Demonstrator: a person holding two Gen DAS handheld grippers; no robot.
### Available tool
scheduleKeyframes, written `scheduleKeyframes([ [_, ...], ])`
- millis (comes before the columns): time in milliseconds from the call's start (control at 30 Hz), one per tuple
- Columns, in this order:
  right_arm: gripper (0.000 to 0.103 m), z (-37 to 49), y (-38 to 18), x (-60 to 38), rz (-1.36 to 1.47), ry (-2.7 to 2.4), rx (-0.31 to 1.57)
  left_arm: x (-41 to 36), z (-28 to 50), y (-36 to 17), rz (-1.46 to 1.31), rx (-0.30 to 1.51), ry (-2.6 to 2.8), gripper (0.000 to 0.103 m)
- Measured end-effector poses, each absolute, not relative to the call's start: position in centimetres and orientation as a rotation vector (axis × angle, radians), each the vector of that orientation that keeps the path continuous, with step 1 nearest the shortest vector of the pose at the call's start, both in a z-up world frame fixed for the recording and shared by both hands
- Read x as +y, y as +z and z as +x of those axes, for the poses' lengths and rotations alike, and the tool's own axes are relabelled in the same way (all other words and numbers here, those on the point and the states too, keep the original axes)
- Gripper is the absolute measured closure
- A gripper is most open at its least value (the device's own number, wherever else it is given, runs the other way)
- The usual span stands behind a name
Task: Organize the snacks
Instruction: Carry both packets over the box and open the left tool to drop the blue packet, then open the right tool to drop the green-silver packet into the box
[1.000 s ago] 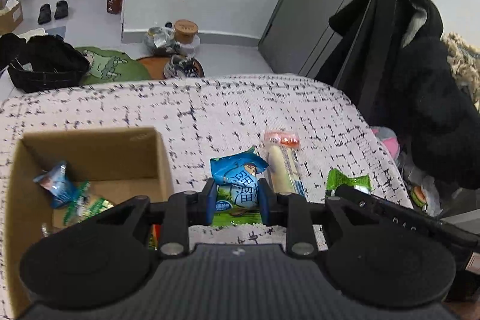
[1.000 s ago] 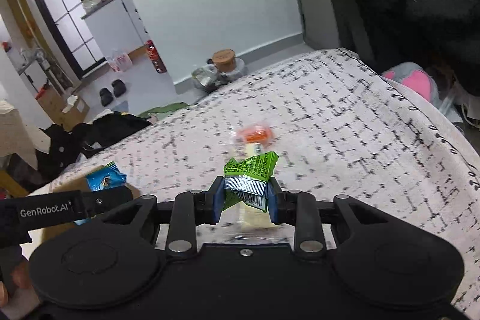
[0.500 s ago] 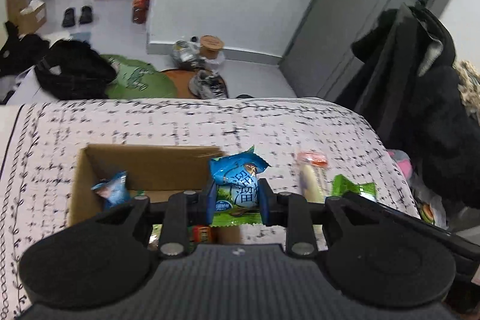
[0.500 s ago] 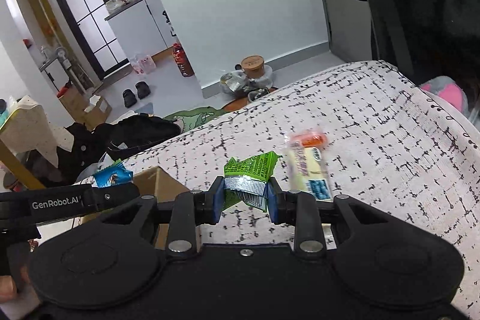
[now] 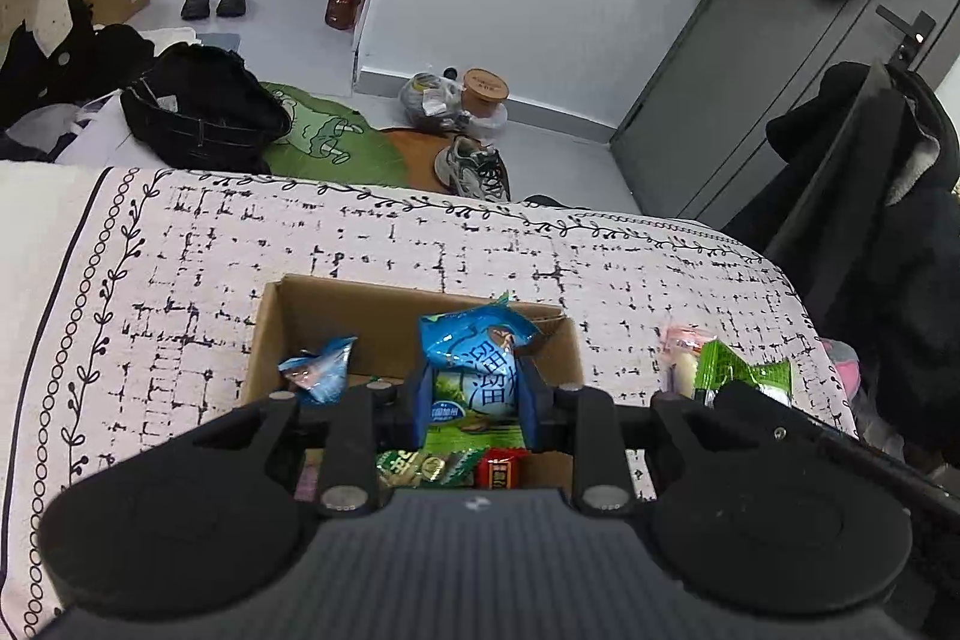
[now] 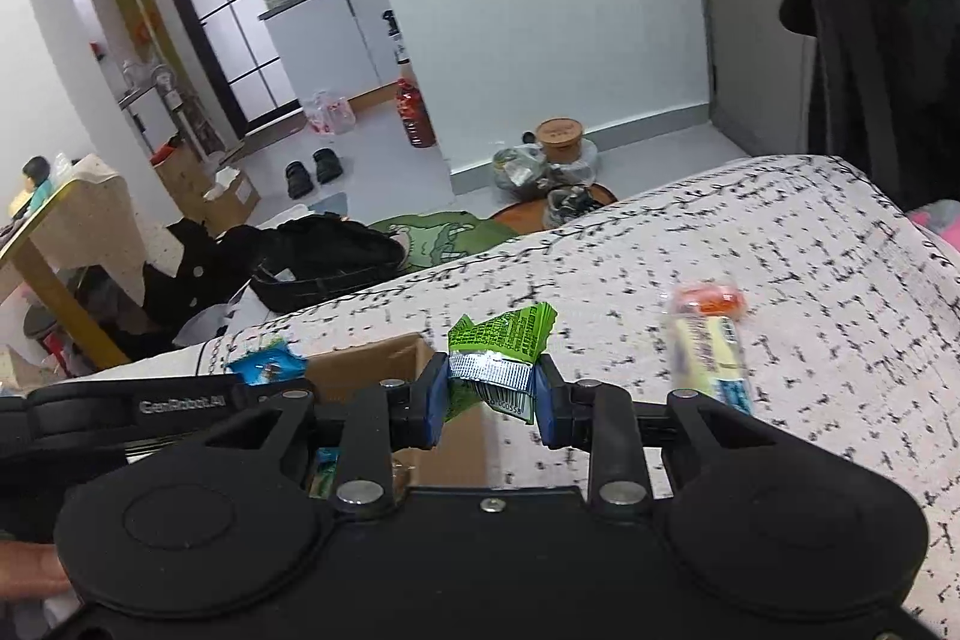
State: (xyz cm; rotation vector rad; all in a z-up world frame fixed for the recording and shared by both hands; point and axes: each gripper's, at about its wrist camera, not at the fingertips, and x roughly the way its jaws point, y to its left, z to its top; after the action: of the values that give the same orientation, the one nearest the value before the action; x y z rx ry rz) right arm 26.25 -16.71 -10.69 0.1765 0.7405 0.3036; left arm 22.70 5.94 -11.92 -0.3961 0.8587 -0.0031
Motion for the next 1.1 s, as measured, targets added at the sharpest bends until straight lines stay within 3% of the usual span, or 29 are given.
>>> scheduleKeyframes([
  [600, 0.074, 26.6, -11.1, -12.3, 0.133, 0.364, 0.754, 9.9, 21.3, -11.8, -0.44, 0.82, 0.079, 0.049],
  [867, 0.074, 27.4, -11.3, -10.8, 0.137, 0.387, 0.751, 11.2, 20.6, -11.8, -0.443, 0.812, 0.089, 0.045],
  [1100, 0.06, 28.0, -11.5, -11.2, 0.158, 0.368, 0.744, 11.4, 20.4, -12.2, -0.446, 0.821, 0.083, 0.044],
])
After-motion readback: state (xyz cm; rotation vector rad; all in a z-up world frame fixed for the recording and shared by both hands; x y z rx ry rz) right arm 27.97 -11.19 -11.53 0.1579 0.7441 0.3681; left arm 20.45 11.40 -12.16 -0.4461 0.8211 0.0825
